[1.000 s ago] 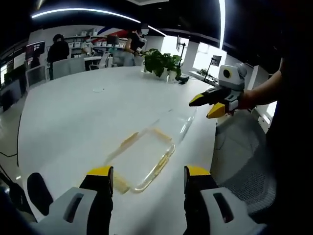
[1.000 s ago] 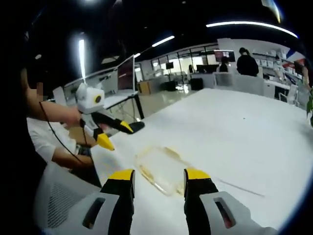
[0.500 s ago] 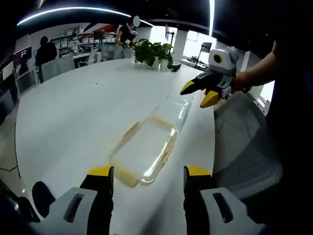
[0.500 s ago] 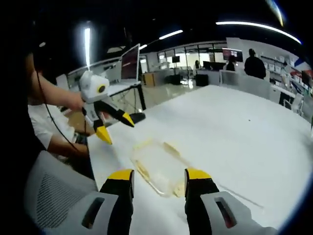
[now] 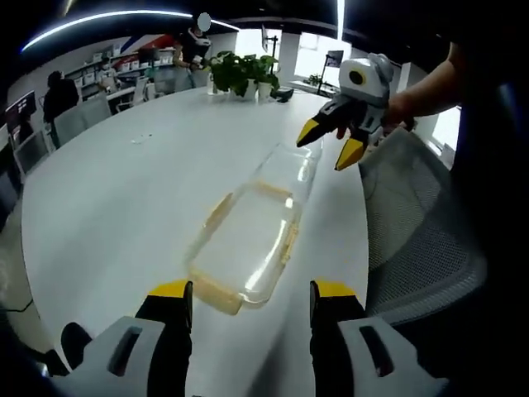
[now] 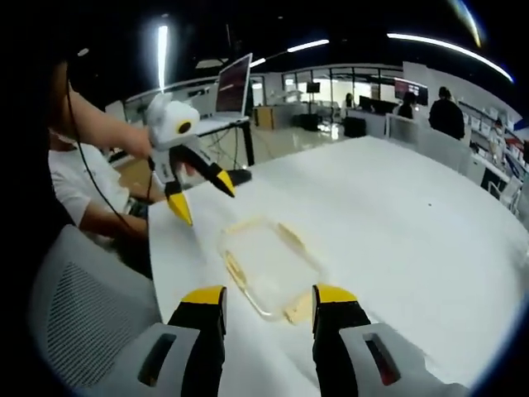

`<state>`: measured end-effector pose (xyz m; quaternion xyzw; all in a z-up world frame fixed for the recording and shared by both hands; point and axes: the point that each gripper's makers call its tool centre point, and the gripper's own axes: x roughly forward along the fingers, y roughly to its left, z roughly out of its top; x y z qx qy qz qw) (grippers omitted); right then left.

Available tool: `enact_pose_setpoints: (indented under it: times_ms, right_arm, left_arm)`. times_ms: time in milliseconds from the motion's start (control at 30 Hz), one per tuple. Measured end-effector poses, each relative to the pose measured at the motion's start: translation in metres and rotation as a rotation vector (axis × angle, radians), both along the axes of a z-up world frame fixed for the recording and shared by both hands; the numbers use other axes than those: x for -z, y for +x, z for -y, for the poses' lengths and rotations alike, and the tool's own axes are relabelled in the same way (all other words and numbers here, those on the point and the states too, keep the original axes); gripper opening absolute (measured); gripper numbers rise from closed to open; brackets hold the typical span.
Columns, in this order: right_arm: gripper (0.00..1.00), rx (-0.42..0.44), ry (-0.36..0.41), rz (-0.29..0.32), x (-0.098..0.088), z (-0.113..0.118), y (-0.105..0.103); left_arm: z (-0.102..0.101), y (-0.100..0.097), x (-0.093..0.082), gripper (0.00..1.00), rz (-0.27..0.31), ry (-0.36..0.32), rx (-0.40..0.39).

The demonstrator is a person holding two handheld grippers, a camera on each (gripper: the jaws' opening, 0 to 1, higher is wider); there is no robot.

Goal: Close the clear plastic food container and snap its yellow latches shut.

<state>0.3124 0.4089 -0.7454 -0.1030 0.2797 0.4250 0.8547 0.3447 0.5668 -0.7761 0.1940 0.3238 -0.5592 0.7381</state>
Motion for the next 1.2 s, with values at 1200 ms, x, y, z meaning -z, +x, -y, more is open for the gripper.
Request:
enact_pose_setpoints:
  times_ms: [1200]
  right_arm:
    - [0.39,-0.163,-0.161,-0.020,0.030,0.000,0.019]
  left_arm:
    - [-0.003,0.022,0.030,0.54,0.038,0.141,0.173]
